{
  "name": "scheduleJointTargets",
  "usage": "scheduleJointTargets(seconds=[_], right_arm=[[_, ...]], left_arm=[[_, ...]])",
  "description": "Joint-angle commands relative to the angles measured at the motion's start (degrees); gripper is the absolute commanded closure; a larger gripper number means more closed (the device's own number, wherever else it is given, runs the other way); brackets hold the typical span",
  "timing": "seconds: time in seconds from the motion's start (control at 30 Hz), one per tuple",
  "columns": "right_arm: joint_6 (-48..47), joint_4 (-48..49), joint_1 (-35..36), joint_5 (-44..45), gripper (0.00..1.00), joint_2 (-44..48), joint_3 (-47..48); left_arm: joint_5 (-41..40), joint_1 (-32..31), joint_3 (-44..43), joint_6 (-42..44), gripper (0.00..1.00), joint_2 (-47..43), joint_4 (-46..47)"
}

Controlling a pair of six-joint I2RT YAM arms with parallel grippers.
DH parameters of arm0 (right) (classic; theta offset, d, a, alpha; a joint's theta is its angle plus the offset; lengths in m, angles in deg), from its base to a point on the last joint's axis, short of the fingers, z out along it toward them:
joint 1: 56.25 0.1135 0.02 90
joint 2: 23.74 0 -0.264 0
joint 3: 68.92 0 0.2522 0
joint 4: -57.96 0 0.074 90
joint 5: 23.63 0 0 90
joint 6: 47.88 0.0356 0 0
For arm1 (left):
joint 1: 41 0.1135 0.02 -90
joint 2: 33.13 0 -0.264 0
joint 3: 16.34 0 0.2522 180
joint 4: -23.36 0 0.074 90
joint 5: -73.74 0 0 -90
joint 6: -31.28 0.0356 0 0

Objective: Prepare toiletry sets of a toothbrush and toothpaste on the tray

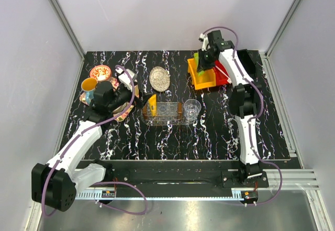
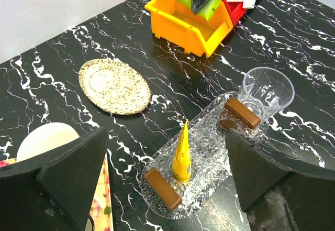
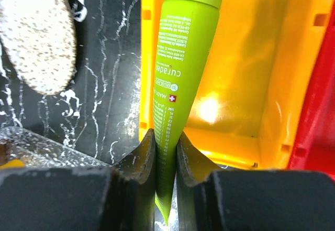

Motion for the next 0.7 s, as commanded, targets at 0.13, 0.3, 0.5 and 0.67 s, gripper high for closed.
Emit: scheduleJointTargets(seconds=[0.13, 0.3, 0.5, 0.67], right_arm=[[0.1, -1.2, 0.0, 0.1, 1.0, 8.0, 1.7], [-1.7, -0.6, 0.0, -0.2, 1.0, 10.9, -1.9], [-5.9, 0.0, 0.0, -6.3, 1.0, 18.3, -8.7], [-9.8, -2.6, 0.0, -12.3, 1.0, 25.4, -13.9]], left_arm=[[1.4, 0.3, -2.1, 0.6, 0.01, -0.1, 2.3], [1.4, 0.3, -1.9, 0.6, 0.01, -0.7, 2.1], [2.4, 0.3, -3.6, 1.9, 0.01, -0.7, 0.2], [3.3, -0.1, -7.3, 4.2, 0.01, 0.5, -2.5]])
